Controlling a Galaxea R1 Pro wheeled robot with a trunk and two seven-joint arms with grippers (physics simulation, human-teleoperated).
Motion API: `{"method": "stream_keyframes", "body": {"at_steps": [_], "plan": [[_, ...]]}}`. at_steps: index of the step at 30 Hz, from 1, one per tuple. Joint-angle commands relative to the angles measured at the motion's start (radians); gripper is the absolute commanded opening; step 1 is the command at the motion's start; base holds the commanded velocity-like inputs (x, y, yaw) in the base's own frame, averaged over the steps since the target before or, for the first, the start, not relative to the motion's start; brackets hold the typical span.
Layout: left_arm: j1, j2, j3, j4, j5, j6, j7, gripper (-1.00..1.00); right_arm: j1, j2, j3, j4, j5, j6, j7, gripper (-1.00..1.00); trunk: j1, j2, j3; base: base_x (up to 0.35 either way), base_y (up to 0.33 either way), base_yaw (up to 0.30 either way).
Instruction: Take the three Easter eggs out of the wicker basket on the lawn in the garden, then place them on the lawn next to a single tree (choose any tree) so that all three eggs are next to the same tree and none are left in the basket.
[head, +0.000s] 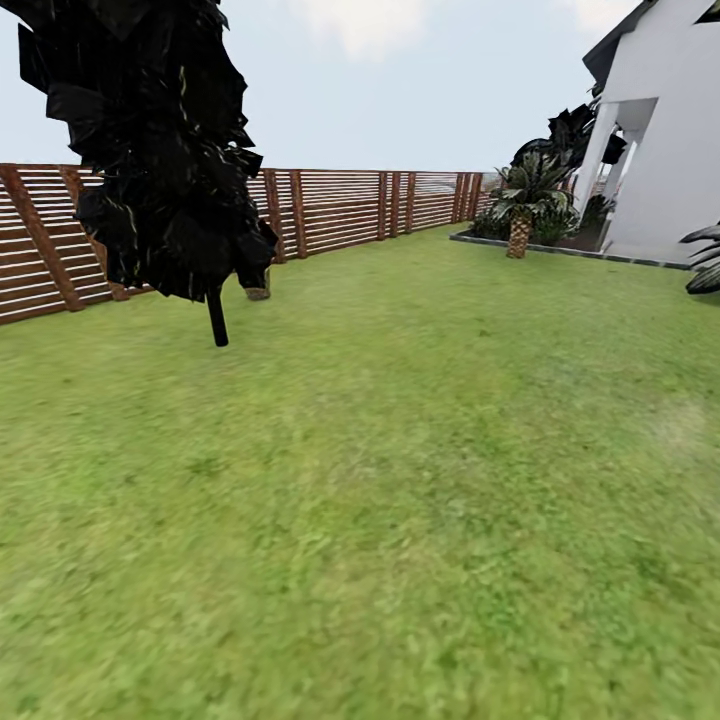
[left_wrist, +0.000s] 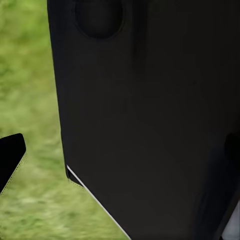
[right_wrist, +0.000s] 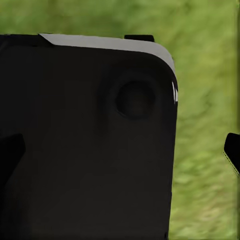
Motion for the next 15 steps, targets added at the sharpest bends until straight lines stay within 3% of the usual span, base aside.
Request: {"method": "stream_keyframes", "body": {"at_steps": [1, 15], "plan": [[-0.001, 0.000, 0.000, 0.000, 0.001, -0.001, -0.001, 1.00, -0.001, 0.001, 0.000, 0.002, 0.001, -0.003, 0.000, 1.00, 0.001, 0.000, -0.001, 0.338, 0.000, 0.000], [-0.001, 0.000, -0.004, 0.000, -0.002, -0.001, -0.003, 1.00, -0.001, 0.002, 0.003, 0.002, 0.004, -0.003, 0.000, 1.00, 0.001, 0.000, -0.001, 0.338, 0.000, 0.000]]}}
